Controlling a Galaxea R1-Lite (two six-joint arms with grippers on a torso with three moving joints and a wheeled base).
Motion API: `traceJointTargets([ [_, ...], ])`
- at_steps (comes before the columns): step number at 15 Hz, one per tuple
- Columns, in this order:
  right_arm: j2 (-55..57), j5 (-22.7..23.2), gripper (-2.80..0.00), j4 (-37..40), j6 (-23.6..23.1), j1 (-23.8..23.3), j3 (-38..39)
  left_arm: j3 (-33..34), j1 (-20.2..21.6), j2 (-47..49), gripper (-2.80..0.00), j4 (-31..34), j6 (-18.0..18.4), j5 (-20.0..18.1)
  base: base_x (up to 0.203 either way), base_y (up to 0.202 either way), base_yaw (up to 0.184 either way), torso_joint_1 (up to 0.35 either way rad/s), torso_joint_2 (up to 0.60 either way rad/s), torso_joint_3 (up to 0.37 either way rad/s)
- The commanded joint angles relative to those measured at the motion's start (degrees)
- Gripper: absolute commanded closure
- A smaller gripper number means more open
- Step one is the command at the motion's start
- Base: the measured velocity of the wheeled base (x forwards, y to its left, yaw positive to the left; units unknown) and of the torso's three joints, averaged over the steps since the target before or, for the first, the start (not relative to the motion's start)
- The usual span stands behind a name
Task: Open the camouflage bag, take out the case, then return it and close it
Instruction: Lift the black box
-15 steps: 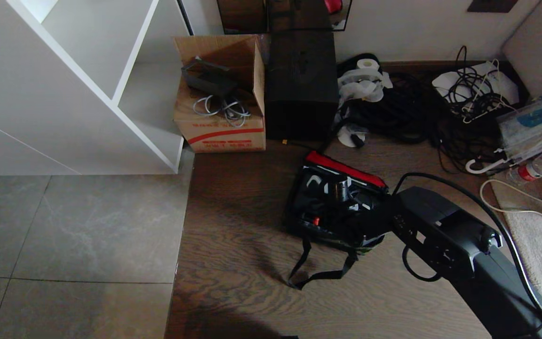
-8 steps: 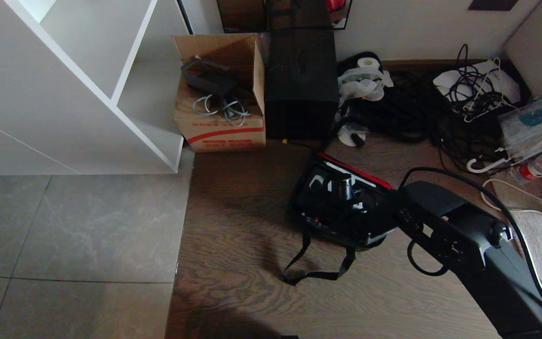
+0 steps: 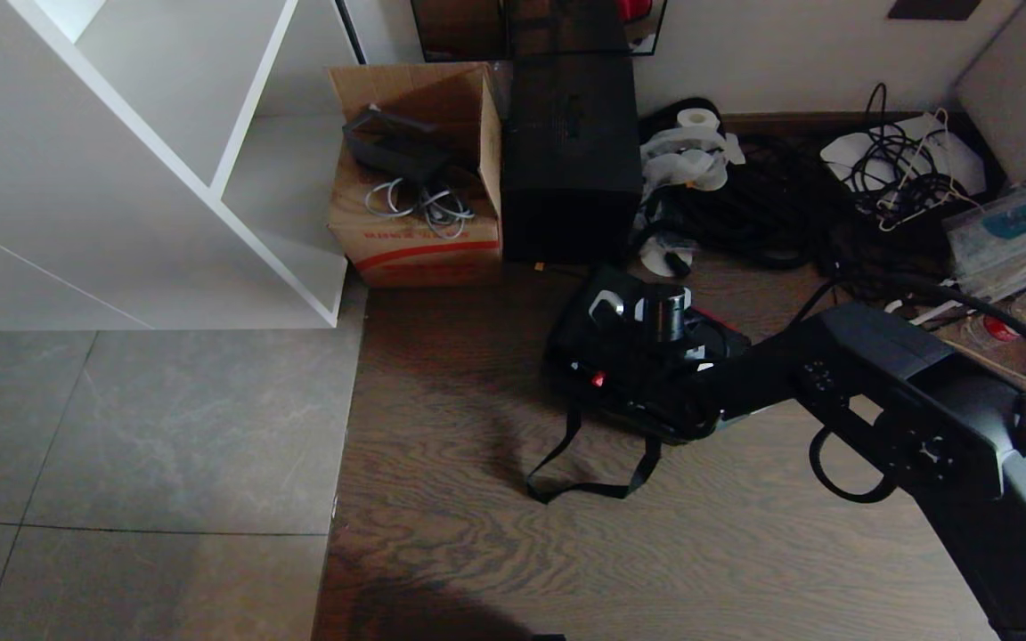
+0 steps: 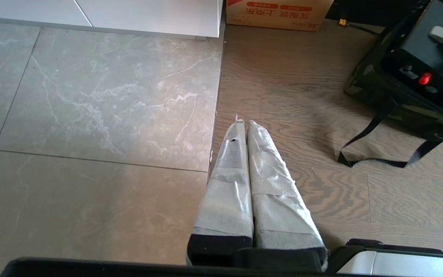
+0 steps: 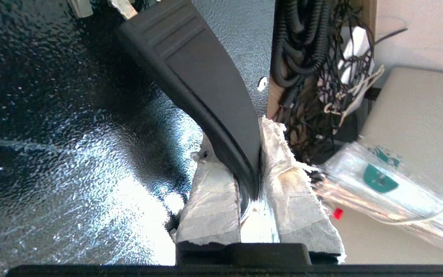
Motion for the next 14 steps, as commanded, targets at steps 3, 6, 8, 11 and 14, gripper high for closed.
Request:
traceJointTargets([
  [3, -4.09, -0.19, 0.0, -0.15, 0.8, 1.1, 2.14, 0.61, 0.01, 0.0, 0.0, -0.03, -0.09, 0.05, 0.0, 0.0, 0.0, 0.0, 0.0, 0.0],
  [6, -5.47, -0.18, 0.0, -0.12, 1.07, 1.63, 2.54, 0.62, 0.01, 0.0, 0.0, -0.03, -0.04, 0.05, 0.0, 0.0, 0.0, 0.0, 0.0, 0.0],
  [8, -7.0, -0.18, 0.0, 1.12, 1.02, 1.67, 2.53, 0.62, 0.01, 0.0, 0.0, -0.03, -0.02, 0.05, 0.0, 0.0, 0.0, 0.0, 0.0, 0.0],
  [11, -9.66, -0.22, 0.0, 1.87, 0.91, 1.59, 2.92, 0.62, 0.01, 0.0, 0.0, -0.03, -0.01, 0.05, 0.0, 0.0, 0.0, 0.0, 0.0, 0.0],
  [14, -11.96, -0.26, 0.0, 4.28, 1.03, 1.58, 3.59, 0.62, 0.01, 0.0, 0.0, -0.03, -0.04, 0.05, 0.0, 0.0, 0.0, 0.0, 0.0, 0.0],
])
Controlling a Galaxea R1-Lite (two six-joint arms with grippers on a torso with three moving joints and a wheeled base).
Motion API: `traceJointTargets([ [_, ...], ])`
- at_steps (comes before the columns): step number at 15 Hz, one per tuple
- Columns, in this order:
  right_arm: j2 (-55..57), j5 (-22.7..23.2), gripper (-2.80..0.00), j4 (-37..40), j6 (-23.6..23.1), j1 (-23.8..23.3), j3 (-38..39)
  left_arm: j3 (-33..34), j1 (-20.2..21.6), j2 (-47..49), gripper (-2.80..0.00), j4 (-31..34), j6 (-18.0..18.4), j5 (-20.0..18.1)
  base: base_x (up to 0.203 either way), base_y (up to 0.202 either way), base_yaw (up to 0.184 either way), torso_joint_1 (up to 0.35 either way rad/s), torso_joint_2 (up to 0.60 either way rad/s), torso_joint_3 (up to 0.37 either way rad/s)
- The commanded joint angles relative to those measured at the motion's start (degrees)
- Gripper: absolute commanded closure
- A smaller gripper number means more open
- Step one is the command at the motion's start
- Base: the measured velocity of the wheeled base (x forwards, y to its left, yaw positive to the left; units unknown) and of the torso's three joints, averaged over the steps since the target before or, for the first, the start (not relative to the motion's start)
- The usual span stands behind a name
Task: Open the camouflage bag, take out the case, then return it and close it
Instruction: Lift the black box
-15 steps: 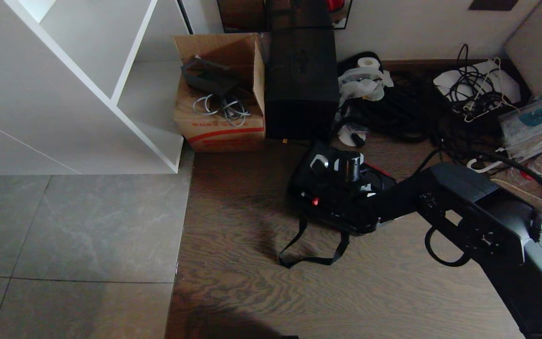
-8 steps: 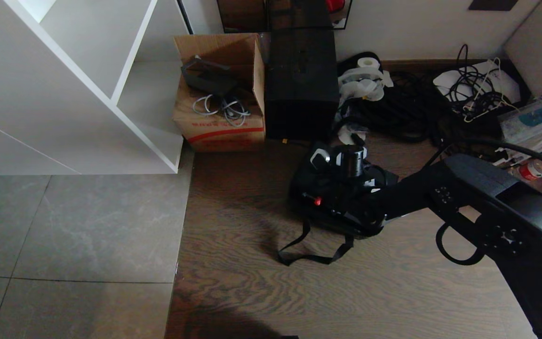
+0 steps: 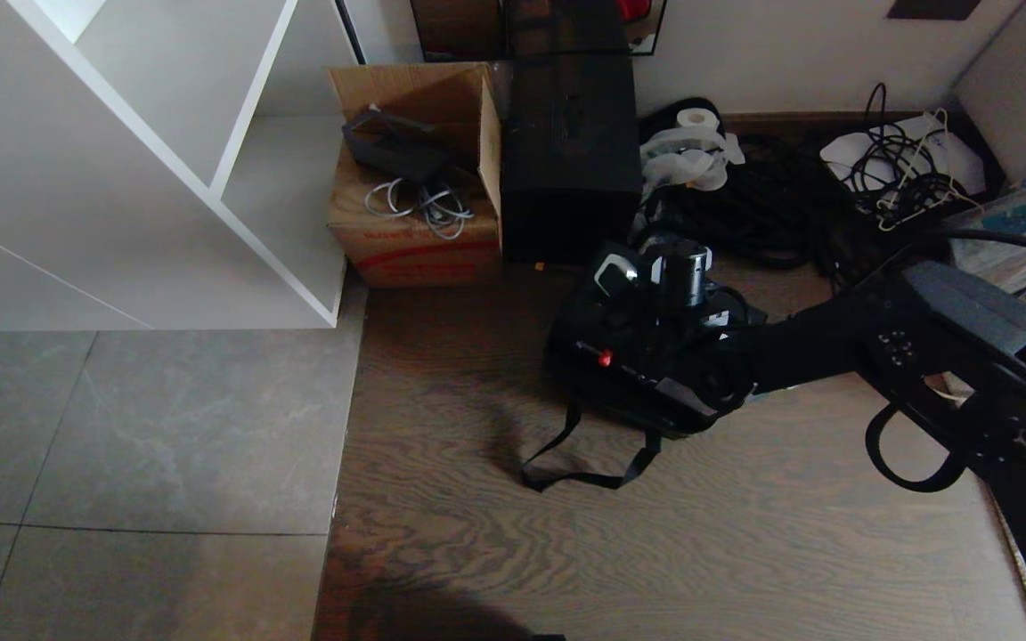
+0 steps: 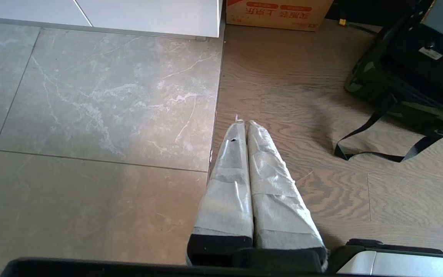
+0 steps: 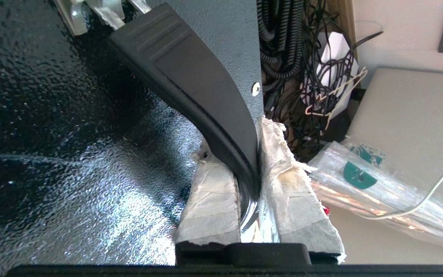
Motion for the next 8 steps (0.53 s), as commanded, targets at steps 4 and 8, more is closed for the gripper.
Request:
traceJointTargets([
  [4, -5.83, -0.27, 0.0, 1.82, -0.32, -0.2, 1.02, 0.62, 0.01, 0.0, 0.0, -0.03, 0.01, 0.05, 0.0, 0.0, 0.0, 0.0, 0.0, 0.0],
  [8, -9.69, -0.27, 0.0, 3.86, -0.4, -2.48, 2.54, 0.62, 0.01, 0.0, 0.0, -0.03, -0.08, 0.05, 0.0, 0.0, 0.0, 0.0, 0.0, 0.0],
])
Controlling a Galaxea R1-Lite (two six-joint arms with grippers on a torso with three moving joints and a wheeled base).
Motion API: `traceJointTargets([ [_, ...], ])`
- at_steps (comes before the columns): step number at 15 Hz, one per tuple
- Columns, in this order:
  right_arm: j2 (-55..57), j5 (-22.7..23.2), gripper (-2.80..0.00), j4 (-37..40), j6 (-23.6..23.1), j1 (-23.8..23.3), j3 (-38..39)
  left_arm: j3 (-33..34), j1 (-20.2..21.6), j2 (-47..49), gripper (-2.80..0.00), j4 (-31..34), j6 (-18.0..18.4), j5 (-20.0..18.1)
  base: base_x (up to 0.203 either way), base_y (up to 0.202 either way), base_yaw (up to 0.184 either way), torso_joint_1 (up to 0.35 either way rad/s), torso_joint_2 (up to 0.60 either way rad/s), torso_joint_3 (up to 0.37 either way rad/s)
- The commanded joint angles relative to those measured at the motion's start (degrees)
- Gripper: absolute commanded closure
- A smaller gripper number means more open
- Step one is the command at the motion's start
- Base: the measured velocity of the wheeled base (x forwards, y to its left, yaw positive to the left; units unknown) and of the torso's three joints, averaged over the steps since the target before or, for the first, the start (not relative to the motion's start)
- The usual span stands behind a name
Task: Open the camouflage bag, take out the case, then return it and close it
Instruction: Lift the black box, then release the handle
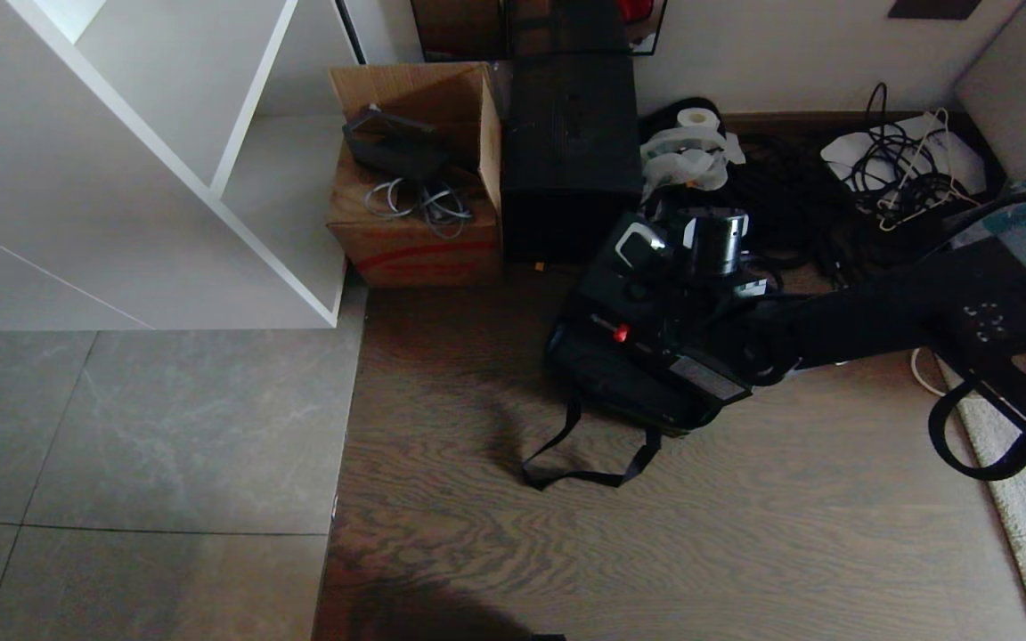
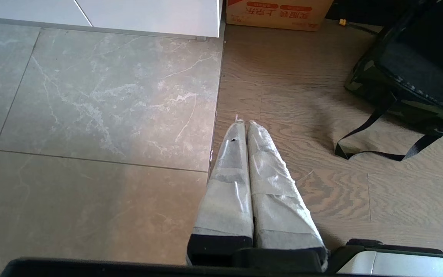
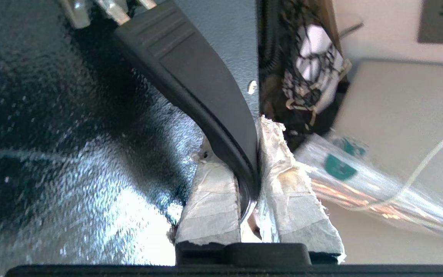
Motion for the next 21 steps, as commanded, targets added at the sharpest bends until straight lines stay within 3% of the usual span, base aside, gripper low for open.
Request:
traceJointTargets([
  [1, -3.56, -0.3, 0.0, 1.12, -0.39, -1.81, 0.9, 0.62, 0.01, 0.0, 0.0, -0.03, -0.09, 0.02, 0.0, 0.0, 0.0, 0.0, 0.0, 0.0],
  [6, -5.82, -0.3, 0.0, 1.35, -0.22, -7.32, 3.56, 0.62, 0.01, 0.0, 0.0, -0.03, -0.02, 0.02, 0.0, 0.0, 0.0, 0.0, 0.0, 0.0],
  [11, -6.35, -0.23, 0.0, 2.8, -0.15, -16.67, 4.11, 0.62, 0.01, 0.0, 0.0, -0.03, -0.01, 0.02, 0.0, 0.0, 0.0, 0.0, 0.0, 0.0],
  [21, 3.19, -0.2, 0.0, 2.2, 2.13, -28.63, 0.3, 0.62, 0.01, 0.0, 0.0, -0.03, -0.09, 0.02, 0.0, 0.0, 0.0, 0.0, 0.0, 0.0],
])
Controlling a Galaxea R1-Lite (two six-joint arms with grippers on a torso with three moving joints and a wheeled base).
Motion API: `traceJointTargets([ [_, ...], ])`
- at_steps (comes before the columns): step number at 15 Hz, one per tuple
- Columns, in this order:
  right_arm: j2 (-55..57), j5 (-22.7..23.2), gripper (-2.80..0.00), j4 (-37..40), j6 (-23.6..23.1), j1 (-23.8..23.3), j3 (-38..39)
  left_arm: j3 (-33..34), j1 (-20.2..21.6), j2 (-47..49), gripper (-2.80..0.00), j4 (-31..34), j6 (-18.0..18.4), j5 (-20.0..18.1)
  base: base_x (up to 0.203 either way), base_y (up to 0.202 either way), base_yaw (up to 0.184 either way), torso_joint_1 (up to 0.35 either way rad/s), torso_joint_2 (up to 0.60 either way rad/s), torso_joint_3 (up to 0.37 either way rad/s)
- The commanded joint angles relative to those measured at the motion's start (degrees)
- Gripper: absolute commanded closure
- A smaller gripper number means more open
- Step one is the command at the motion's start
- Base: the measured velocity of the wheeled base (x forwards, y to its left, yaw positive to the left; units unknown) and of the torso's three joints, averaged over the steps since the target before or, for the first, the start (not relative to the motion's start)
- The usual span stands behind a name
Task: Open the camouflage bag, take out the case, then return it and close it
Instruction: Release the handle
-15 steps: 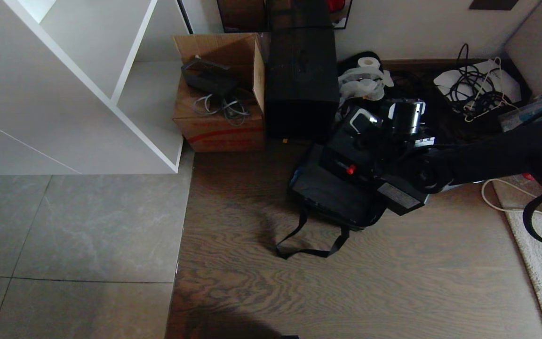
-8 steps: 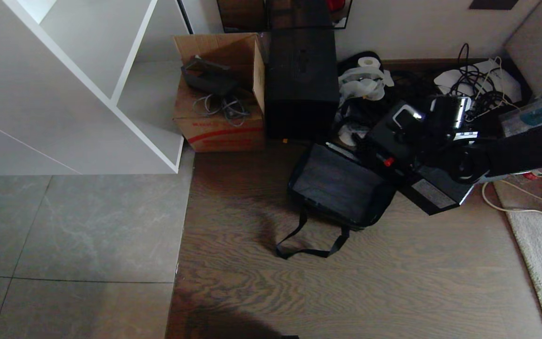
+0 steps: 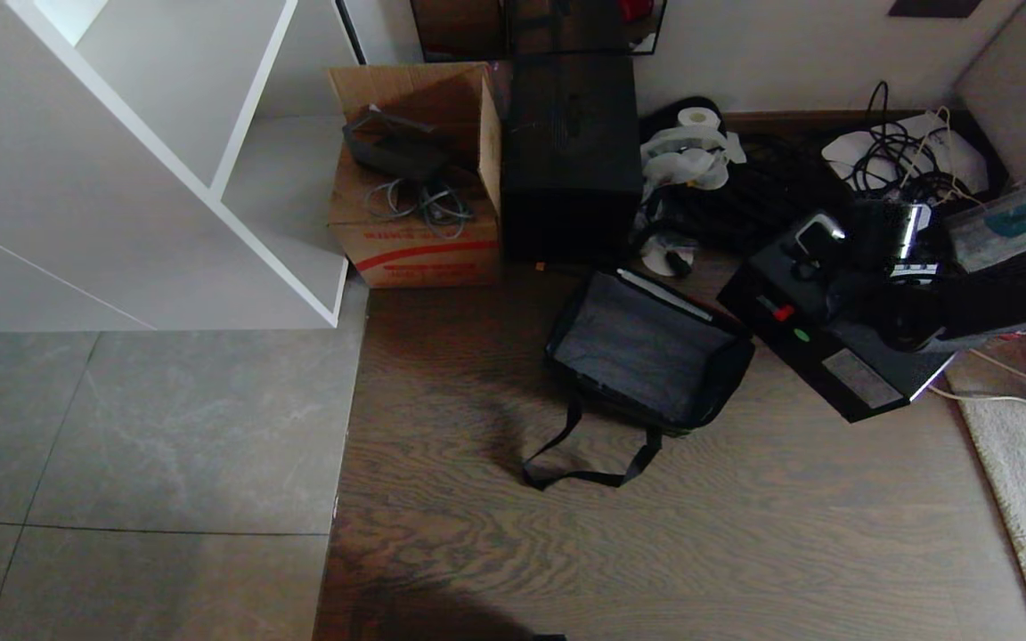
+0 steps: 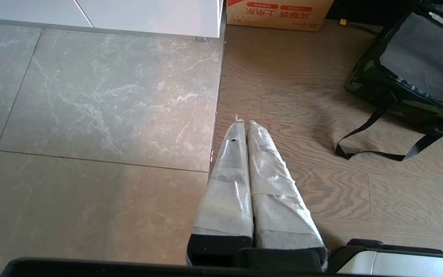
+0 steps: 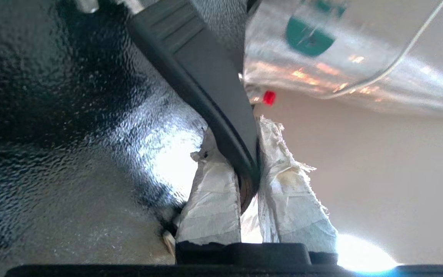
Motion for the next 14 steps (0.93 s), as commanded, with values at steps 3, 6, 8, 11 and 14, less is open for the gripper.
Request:
traceJointTargets([
  [3, 7.38, -0.44, 0.0, -0.17, 1.78, -1.94, -3.15, 0.62, 0.01, 0.0, 0.0, -0.03, -0.08, 0.02, 0.0, 0.0, 0.0, 0.0, 0.0, 0.0],
  [6, 9.21, -0.44, 0.0, 0.99, 3.48, -1.2, -3.01, 0.62, 0.01, 0.0, 0.0, -0.03, 0.01, 0.02, 0.0, 0.0, 0.0, 0.0, 0.0, 0.0],
  [8, 9.3, -0.52, 0.0, 3.81, 4.59, 1.12, -3.02, 0.62, 0.01, 0.0, 0.0, -0.03, 0.0, 0.02, 0.0, 0.0, 0.0, 0.0, 0.0, 0.0],
  [11, 8.12, -0.53, 0.0, 6.12, 6.15, 5.4, -2.36, 0.62, 0.01, 0.0, 0.0, -0.03, 0.01, 0.02, 0.0, 0.0, 0.0, 0.0, 0.0, 0.0],
  [14, 7.67, -0.55, 0.0, 7.63, 7.26, 11.6, -1.86, 0.62, 0.01, 0.0, 0.0, -0.03, 0.01, 0.02, 0.0, 0.0, 0.0, 0.0, 0.0, 0.0],
])
